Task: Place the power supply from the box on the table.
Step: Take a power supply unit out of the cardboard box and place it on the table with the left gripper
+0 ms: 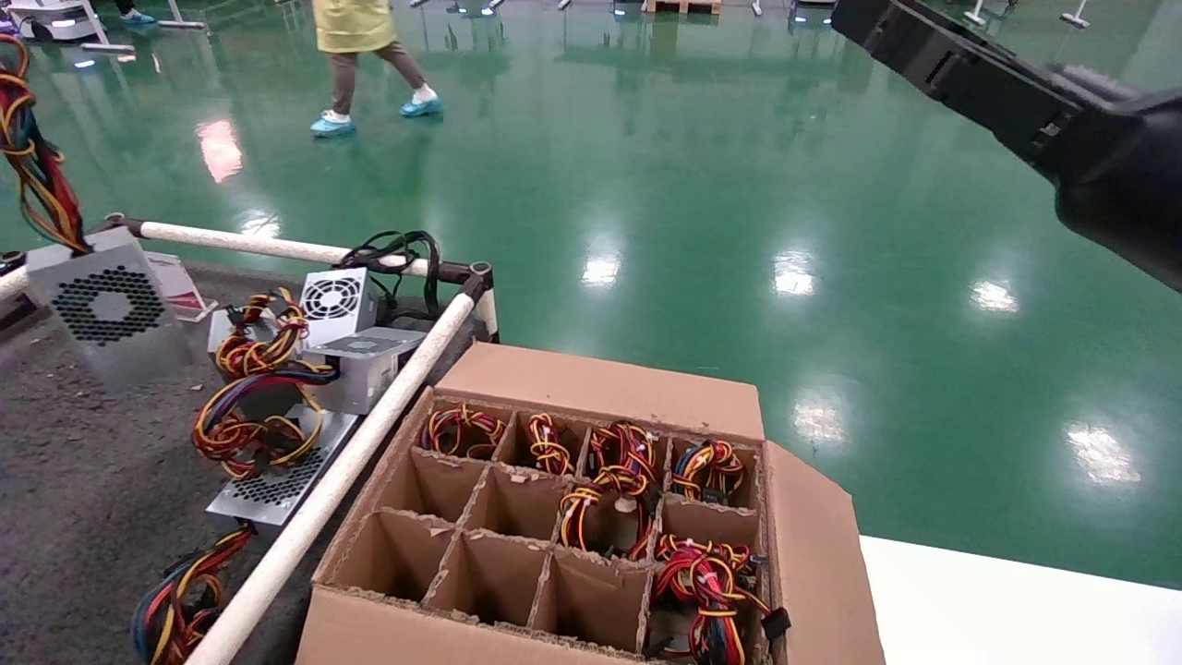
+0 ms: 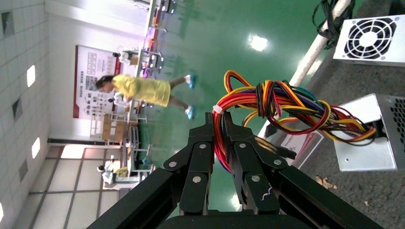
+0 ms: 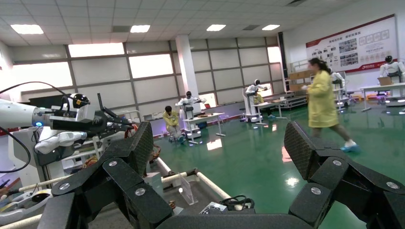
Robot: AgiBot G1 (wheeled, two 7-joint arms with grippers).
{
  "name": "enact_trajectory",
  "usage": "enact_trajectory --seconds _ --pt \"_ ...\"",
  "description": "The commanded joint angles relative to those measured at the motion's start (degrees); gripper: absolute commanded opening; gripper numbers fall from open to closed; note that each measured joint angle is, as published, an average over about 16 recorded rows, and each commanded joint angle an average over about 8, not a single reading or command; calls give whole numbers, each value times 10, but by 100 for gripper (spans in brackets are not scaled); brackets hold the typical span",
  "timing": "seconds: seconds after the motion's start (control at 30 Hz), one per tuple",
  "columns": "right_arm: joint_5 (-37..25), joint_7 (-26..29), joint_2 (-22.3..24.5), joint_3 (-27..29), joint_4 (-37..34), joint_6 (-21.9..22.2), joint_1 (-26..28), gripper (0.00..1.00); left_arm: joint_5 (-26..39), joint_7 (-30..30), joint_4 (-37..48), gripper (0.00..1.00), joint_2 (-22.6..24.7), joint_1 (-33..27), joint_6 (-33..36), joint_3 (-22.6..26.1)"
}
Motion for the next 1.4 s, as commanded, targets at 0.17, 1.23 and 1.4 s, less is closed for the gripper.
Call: enact_trajectory --seconds 0.17,1.23,1.4 --pt "0 0 0 0 0 0 0 100 1 1 8 0 5 1 5 2" --pt "0 0 0 0 0 0 0 100 -26 11 46 0 23 70 36 -11" --pt "0 0 0 0 0 0 0 100 -33 13 49 0 20 82 41 -15"
